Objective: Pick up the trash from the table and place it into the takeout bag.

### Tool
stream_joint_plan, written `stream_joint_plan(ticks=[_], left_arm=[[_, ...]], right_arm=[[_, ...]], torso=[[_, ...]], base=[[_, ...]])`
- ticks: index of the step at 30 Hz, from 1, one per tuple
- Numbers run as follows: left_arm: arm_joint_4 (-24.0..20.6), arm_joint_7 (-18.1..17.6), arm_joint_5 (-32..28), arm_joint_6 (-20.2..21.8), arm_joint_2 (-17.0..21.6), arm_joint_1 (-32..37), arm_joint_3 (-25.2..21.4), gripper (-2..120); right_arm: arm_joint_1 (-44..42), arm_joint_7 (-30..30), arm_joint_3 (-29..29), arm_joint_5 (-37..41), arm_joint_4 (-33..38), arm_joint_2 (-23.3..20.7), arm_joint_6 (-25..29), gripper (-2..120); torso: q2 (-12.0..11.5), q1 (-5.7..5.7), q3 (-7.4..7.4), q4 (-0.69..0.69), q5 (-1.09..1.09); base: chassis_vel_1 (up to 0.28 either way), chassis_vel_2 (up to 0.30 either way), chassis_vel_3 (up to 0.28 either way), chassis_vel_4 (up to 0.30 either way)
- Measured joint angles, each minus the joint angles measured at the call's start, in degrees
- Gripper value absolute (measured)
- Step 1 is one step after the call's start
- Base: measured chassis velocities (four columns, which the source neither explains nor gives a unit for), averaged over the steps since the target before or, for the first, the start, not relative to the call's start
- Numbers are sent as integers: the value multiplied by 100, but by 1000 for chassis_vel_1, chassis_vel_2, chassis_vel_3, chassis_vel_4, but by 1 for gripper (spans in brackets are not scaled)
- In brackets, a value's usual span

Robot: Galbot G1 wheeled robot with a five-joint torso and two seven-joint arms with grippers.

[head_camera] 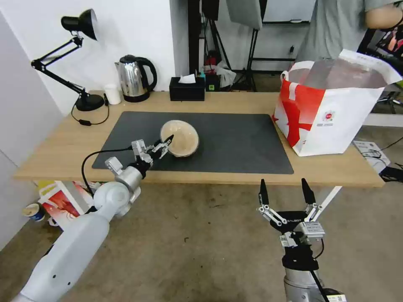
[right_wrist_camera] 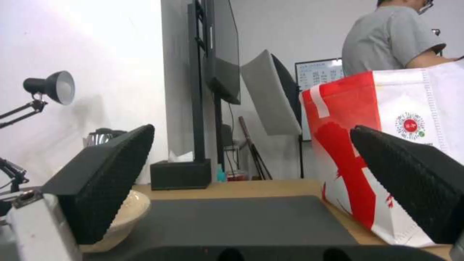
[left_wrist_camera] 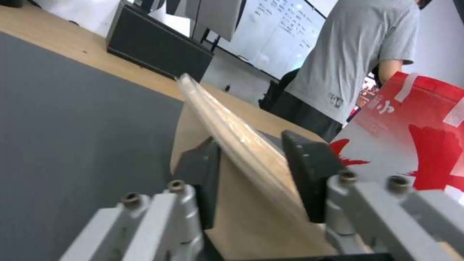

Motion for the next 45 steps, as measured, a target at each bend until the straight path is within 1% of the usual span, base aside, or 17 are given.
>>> stream_joint_plan(ticks=[1,2,5,6,8,9,18,31,35,39,40,44,45], left_arm=[[-1,4,-2,2,8,0,-3,26],[-1,4,-2,2,8,0,-3,26],[-8,27,-2,4,13,11,-16,14],[-8,27,-2,4,13,11,-16,14],[-11,94,-2,8,26,27,-39,3],[-13,109,-2,8,32,31,-52,0],[-26,147,-7,11,63,88,-110,0],[-171,171,53,-11,210,105,-238,0],[-252,191,179,-15,345,-12,-240,0],[-385,354,429,-17,707,-219,-127,0],[-385,354,429,-17,707,-219,-127,0],[-432,731,716,-16,1152,-463,94,0],[-432,731,716,-16,1152,-463,94,0]], right_arm=[[0,-1,0,0,0,0,0,100],[0,-1,0,0,0,0,0,100],[0,0,0,0,0,0,0,100],[0,0,0,0,0,0,0,100],[0,0,0,0,0,0,0,100],[0,0,0,0,0,0,0,100],[0,0,0,0,0,0,0,100],[0,0,0,0,0,0,0,100],[0,0,0,0,0,0,0,100],[0,0,0,0,0,0,0,100],[0,0,0,0,0,0,0,100],[0,0,0,0,0,0,0,100],[0,0,0,0,0,0,0,100]], torso=[[0,0,0,0,0],[0,0,0,0,0],[0,0,0,0,0],[0,0,0,0,0],[0,0,0,0,-1],[0,0,0,0,0],[0,0,0,0,0],[0,0,0,0,-1],[0,0,0,0,-1],[0,0,0,0,-1],[0,0,0,0,-1],[0,0,0,0,-1],[0,0,0,0,-1]], base=[[0,0,0,0],[0,0,0,0],[0,0,0,0],[0,0,0,0],[0,0,0,0],[0,0,0,0],[0,0,0,0],[0,0,0,0],[0,0,0,0],[0,0,0,0],[0,0,0,0],[0,0,0,0],[0,0,0,0]])
